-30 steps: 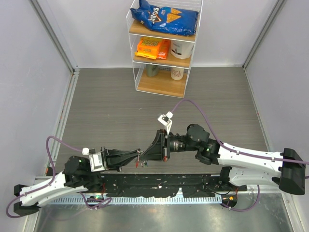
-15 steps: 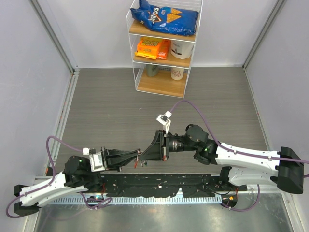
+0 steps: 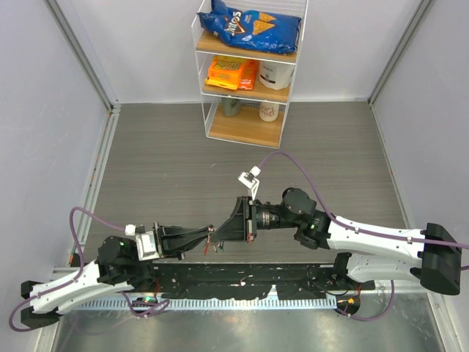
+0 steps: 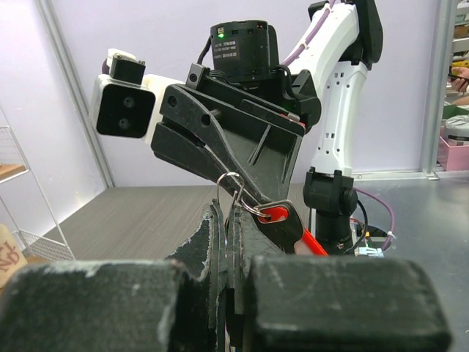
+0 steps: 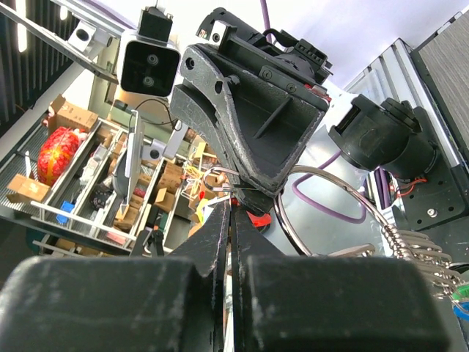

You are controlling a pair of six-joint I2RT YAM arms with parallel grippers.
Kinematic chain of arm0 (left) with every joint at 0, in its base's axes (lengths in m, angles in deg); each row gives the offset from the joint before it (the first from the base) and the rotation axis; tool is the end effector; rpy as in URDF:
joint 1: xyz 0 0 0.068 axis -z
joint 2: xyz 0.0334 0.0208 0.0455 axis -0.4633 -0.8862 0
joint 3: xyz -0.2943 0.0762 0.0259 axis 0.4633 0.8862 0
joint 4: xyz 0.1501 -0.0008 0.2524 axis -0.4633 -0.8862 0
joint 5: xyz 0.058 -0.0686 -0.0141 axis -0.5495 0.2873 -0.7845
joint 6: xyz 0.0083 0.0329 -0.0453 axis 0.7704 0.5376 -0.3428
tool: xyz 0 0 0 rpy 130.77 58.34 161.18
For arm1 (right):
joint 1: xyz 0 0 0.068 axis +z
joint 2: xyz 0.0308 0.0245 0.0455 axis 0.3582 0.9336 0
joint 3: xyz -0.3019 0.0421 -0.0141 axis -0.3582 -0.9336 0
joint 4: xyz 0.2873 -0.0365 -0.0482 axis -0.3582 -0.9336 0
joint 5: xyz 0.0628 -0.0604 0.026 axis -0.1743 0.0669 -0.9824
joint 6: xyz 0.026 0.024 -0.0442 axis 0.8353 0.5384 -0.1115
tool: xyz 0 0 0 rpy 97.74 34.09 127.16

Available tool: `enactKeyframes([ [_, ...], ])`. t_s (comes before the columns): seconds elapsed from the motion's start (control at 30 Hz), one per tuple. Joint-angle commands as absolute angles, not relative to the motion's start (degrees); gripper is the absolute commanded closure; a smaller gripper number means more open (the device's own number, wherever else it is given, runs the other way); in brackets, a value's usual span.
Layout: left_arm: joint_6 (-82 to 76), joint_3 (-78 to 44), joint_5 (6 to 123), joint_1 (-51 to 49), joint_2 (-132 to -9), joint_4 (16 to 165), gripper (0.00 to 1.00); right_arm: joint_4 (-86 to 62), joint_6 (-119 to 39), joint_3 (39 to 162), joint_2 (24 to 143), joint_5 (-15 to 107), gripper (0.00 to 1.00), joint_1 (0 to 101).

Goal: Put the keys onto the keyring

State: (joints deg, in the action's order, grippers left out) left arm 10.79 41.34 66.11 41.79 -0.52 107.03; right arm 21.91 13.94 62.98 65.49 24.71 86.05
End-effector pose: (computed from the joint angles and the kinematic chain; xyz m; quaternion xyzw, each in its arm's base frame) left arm 0.0264 -0.0891 0.2922 0.3643 0.3804 -0.5050 0.6838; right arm 0.0969 0.2532 0.3337 -0.2099 0.6245 0.7279 0.1902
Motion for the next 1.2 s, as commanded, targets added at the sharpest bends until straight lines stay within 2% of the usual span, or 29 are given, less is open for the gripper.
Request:
enactKeyframes([
  [0.0, 11.06, 40.86, 70.86, 42.18, -0.80, 111.89, 1.00, 24.84, 16.10, 63.08, 65.74, 29.58, 0.94, 84.45],
  [1.17, 11.76, 41.65, 74.37, 42.19, -0.01, 113.56, 1.00, 26.33, 24.01, 62.74, 65.66, 33.35, 0.94, 83.39],
])
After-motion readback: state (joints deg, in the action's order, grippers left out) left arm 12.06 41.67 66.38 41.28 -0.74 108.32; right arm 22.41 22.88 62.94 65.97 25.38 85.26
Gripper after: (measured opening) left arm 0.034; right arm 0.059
